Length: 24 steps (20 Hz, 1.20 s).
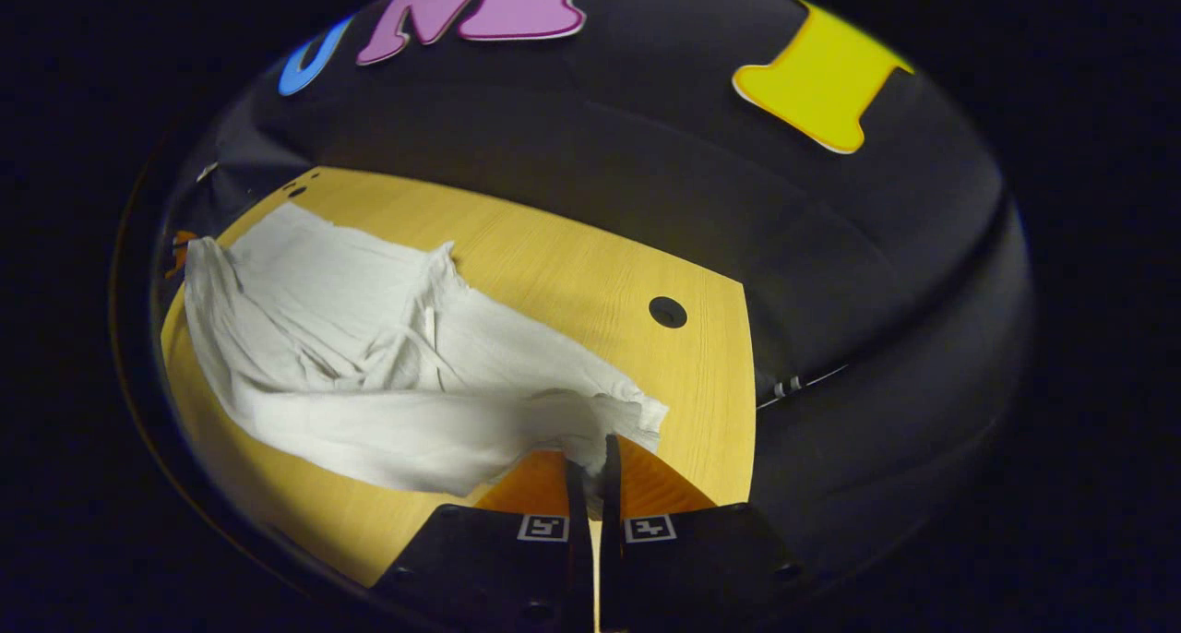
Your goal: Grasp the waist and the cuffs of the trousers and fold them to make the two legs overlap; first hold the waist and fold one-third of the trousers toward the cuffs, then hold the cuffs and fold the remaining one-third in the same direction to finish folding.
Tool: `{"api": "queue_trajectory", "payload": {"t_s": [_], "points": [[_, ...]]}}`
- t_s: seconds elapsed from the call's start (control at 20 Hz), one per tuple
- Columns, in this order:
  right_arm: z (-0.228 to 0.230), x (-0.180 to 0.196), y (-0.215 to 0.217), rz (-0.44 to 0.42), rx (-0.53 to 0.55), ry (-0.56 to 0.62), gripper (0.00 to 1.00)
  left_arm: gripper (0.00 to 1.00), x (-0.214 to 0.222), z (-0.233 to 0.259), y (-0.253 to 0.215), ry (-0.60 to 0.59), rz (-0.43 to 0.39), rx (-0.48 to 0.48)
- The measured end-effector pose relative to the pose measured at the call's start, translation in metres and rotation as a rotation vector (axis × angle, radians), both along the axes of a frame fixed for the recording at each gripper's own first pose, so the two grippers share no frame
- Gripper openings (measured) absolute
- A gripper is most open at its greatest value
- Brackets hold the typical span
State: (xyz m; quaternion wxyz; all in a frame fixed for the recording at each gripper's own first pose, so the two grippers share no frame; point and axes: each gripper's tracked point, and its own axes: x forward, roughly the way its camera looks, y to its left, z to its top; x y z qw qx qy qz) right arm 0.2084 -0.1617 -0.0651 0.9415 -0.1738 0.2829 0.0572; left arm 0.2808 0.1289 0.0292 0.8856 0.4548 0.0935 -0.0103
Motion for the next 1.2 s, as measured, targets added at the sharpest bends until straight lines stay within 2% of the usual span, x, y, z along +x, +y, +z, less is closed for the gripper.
{"api": "queue_trajectory", "payload": {"t_s": [0.15, 0.35, 0.4, 0.55, 0.7, 0.8, 0.85, 0.9, 0.95, 1.1, 1.2], "points": [[0.011, 0.023, 0.0, -0.075, 0.077, -0.023, 0.07, 0.05, 0.034, 0.026, -0.01, -0.018, -0.019, -0.017], [0.016, 0.061, -0.007, -0.161, 0.146, -0.036, 0.07, 0.05, 0.082, 0.032, -0.022, 0.015, -0.038, -0.029], [0.015, 0.071, -0.004, -0.189, 0.184, -0.032, 0.07, 0.04, 0.092, 0.028, -0.021, 0.037, -0.025, -0.071], [0.012, 0.097, -0.003, -0.307, 0.345, -0.012, 0.09, 0.05, 0.116, 0.023, -0.02, 0.075, 0.052, -0.286], [0.01, 0.116, -0.005, -0.402, 0.464, -0.004, 0.23, 0.05, 0.132, 0.011, -0.015, 0.107, 0.127, -0.438], [0.007, 0.13, -0.009, -0.441, 0.492, -0.011, 0.44, 0.07, 0.132, -0.001, -0.014, 0.125, 0.191, -0.56], [0.005, 0.134, -0.013, -0.451, 0.489, -0.02, 0.7, 0.11, 0.13, -0.001, -0.014, 0.122, 0.218, -0.625], [0.008, 0.133, -0.019, -0.459, 0.482, -0.029, 0.73, 0.29, 0.133, -0.006, -0.012, 0.11, 0.23, -0.684], [0.007, 0.136, -0.026, -0.47, 0.47, -0.042, 1.0, 0.46, 0.132, -0.009, -0.009, 0.1, 0.247, -0.727], [0.037, 0.124, -0.05, -0.5, 0.427, -0.138, 0.99, 0.98, 0.109, -0.003, 0.0, 0.085, 0.267, -0.84], [0.056, 0.115, -0.071, -0.516, 0.404, -0.212, 0.99, 0.98, 0.094, 0.011, 0.006, 0.034, 0.262, -0.936]]}}
